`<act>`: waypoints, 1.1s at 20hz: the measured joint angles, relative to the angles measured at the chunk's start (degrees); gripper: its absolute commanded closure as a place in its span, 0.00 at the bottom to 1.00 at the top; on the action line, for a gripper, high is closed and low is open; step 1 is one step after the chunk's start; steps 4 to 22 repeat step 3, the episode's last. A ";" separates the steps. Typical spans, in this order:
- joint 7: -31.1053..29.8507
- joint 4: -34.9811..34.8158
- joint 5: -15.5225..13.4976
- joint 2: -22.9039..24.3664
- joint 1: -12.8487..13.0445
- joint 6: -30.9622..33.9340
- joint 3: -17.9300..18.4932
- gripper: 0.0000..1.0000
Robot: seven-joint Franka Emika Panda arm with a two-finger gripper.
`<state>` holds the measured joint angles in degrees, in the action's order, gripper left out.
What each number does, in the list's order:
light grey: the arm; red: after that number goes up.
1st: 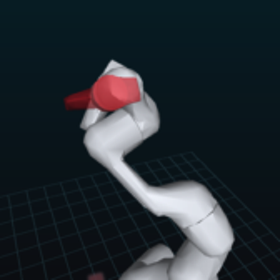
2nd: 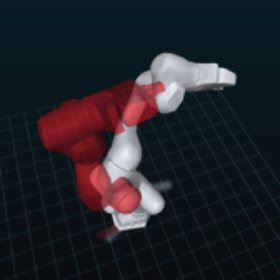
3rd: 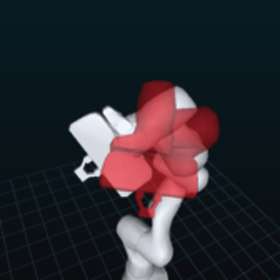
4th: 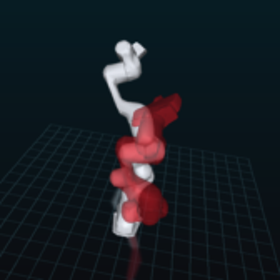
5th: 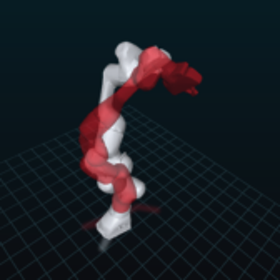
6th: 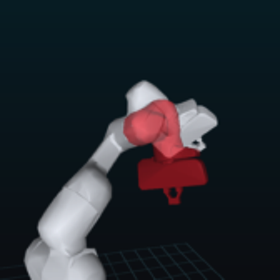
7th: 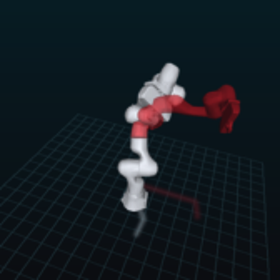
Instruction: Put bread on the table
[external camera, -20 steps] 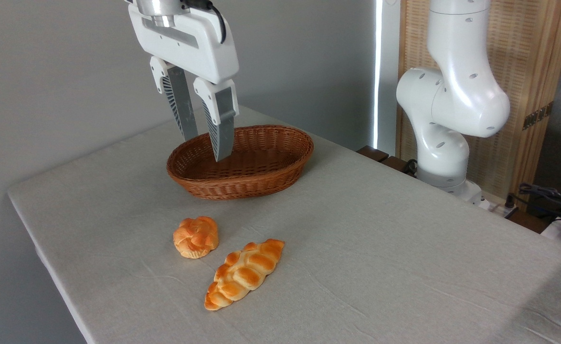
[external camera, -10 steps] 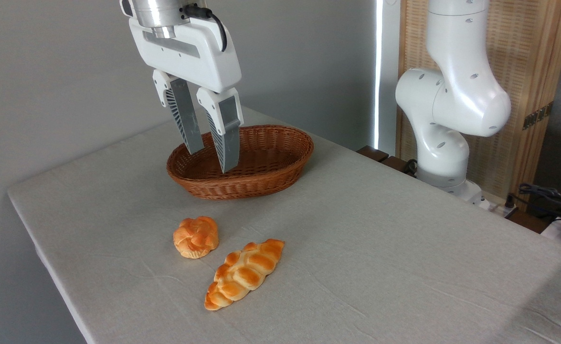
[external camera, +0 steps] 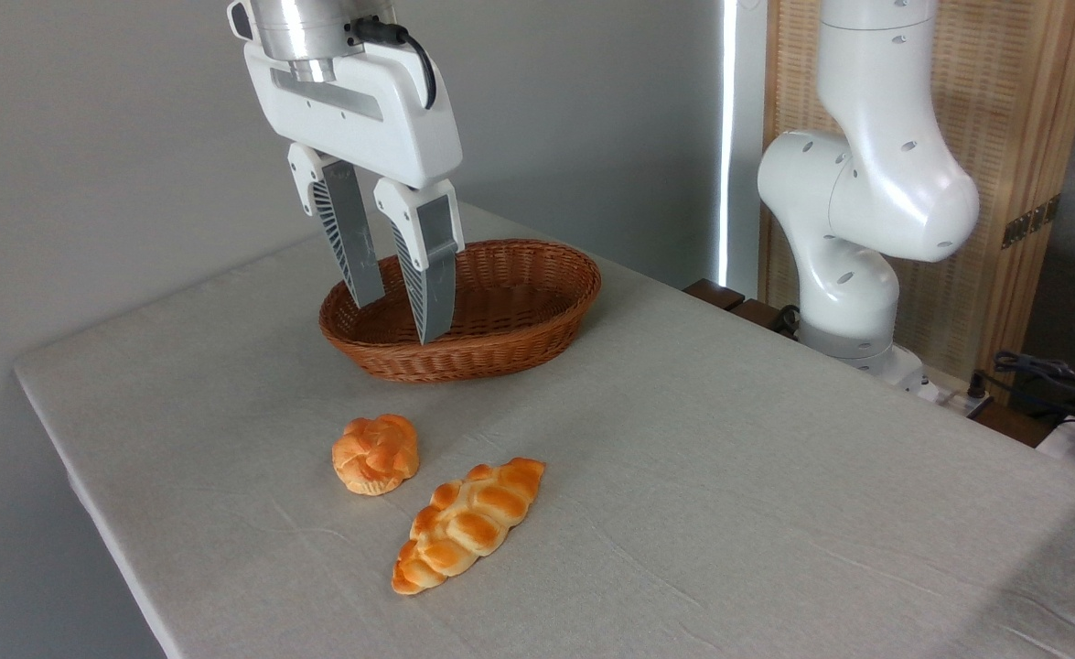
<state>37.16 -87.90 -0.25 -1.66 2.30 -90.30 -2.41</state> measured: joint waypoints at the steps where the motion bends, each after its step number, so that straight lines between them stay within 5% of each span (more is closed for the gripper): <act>1: 0.00 -0.09 0.01 0.00 0.00 -0.10 0.00 0.00; 22: 0.05 -0.23 0.01 0.00 0.00 -0.11 0.00 0.00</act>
